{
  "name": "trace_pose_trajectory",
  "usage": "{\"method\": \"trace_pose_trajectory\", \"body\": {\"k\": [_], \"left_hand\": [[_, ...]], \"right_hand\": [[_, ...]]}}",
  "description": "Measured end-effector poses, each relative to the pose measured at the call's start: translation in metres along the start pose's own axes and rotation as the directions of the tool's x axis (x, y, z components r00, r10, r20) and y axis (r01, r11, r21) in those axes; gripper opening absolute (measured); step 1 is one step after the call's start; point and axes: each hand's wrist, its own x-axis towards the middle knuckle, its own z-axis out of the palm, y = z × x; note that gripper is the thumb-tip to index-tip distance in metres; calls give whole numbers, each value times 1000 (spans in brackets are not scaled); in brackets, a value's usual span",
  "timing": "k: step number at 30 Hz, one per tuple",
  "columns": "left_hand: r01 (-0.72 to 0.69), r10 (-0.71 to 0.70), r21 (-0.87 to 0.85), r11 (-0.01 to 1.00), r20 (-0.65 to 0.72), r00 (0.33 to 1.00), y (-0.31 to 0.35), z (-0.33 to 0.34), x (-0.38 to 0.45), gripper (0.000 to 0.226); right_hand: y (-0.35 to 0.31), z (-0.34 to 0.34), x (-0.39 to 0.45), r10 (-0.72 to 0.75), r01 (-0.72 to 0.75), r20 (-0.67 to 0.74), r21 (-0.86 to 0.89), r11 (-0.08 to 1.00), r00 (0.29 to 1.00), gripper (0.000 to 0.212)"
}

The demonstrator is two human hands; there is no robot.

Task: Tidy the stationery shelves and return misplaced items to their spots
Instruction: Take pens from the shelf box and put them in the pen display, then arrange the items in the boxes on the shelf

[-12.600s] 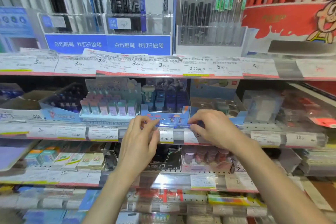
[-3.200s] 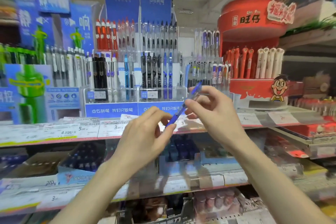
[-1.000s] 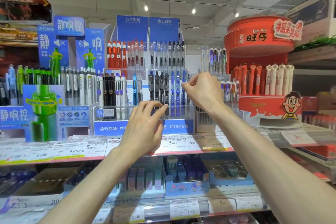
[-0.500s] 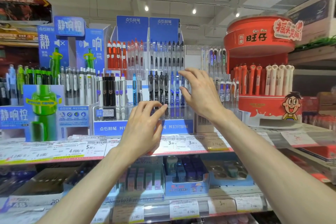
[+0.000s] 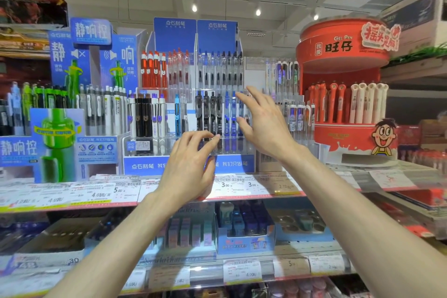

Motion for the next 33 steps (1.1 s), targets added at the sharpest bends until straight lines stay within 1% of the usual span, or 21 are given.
{"method": "trace_pose_trajectory", "body": {"k": [2,5,7,12,16,19,23,26,28,33], "left_hand": [[9,-10,-43,999,-12,1000,0,0,-2,47],[23,-25,-93,995,-15,1000,-1,-2,-9,46],[43,-45,-116,992,-13,999,-1,-3,-15,47],[152,-165,-197,968,-47,985,7,-13,-54,45],[205,-218,-184,961,-54,974,22,-11,-100,41],[203,-211,-118,972,-58,976,32,-2,-124,43],[213,-223,-104,971,-86,971,39,7,-131,48],[214,-224,-123,969,-73,972,42,10,-136,53],[219,-234,-192,957,-57,971,45,11,-141,54],[227,-240,-233,946,-32,970,49,6,-160,50]], "right_hand": [[0,-1,-7,0,0,19,25,1000,1000,68],[-1,-3,-22,2,-2,4,69,998,1000,72],[-4,-8,-35,10,-9,-16,103,995,1000,69],[-6,-16,-93,84,-80,-23,133,988,996,60],[4,-1,-153,137,-135,-14,98,986,990,61],[12,12,-190,180,-180,12,84,980,984,64],[20,20,-203,154,-157,52,48,986,987,67],[23,18,-205,145,-152,65,114,982,987,66],[23,17,-211,148,-153,47,167,974,988,64],[12,19,-232,196,-195,23,262,945,980,61]]}}
